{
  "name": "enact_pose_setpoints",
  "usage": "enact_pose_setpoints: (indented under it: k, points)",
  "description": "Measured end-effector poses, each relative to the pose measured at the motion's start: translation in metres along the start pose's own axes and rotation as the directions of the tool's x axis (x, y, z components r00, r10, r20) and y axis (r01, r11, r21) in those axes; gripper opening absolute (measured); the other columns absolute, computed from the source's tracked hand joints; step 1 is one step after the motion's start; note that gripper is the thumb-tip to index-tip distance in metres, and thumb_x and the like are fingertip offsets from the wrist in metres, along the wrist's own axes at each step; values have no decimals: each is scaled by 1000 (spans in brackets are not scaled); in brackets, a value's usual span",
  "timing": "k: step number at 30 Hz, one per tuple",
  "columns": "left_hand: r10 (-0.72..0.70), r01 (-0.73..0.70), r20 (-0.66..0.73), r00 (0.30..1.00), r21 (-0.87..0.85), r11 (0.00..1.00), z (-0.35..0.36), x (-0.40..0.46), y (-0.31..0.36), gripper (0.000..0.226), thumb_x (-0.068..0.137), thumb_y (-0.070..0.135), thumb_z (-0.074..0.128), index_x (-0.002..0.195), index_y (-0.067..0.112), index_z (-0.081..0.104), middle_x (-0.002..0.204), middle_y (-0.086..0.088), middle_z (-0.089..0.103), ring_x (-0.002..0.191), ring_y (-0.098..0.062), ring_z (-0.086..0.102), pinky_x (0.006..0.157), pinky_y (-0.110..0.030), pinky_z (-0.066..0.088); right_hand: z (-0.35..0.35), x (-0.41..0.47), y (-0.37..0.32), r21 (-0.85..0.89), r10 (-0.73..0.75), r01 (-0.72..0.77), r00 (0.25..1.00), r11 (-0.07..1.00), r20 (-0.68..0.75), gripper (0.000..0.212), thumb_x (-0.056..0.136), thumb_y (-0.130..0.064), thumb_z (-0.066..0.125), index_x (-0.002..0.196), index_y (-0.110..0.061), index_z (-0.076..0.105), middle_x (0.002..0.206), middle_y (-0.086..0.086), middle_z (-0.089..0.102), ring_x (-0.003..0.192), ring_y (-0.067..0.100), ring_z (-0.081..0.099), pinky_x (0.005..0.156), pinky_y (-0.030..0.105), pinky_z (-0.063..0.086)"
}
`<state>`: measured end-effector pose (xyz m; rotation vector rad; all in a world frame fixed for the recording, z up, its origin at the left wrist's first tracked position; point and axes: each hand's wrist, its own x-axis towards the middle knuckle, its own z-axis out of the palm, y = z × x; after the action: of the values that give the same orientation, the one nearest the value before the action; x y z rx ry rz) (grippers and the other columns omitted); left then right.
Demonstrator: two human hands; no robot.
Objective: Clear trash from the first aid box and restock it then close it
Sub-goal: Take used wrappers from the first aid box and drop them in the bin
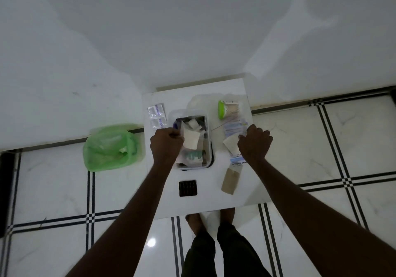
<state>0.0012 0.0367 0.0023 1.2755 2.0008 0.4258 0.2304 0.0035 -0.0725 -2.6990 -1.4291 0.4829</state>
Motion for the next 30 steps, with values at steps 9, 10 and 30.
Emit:
enact_pose_setpoints:
  k: [9, 10, 30]
  points:
    - [-74, 79, 35, 997, -185, 980, -21, -1, 2, 10, 70, 22, 74, 80, 21, 76, 73, -2, 78, 74, -25, 76, 80, -48, 62, -42, 2, -9, 68, -113, 120, 988, 990, -101, 9, 78, -16, 61, 77, -6, 62, 74, 13, 68, 72, 37, 64, 70, 38, 41]
    - [-73, 78, 32, 997, -224, 971, -25, -2, 3, 11, 70, 22, 74, 81, 20, 76, 74, -4, 77, 74, -27, 76, 79, -49, 62, -54, -1, -13, 82, -122, 134, 984, 988, -130, 11, 80, -18, 60, 77, -7, 61, 73, 12, 67, 70, 35, 64, 72, 39, 44]
    - [-354, 207, -137, 925, -600, 772, -201, 61, -188, 9, 83, -1, 70, 82, 8, 72, 70, -10, 71, 60, -27, 70, 76, -51, 63, 0, -138, -299, 207, -534, 519, 845, 830, 20, 13, 87, -21, 60, 85, -8, 57, 82, 17, 67, 80, 42, 63, 67, 38, 48]
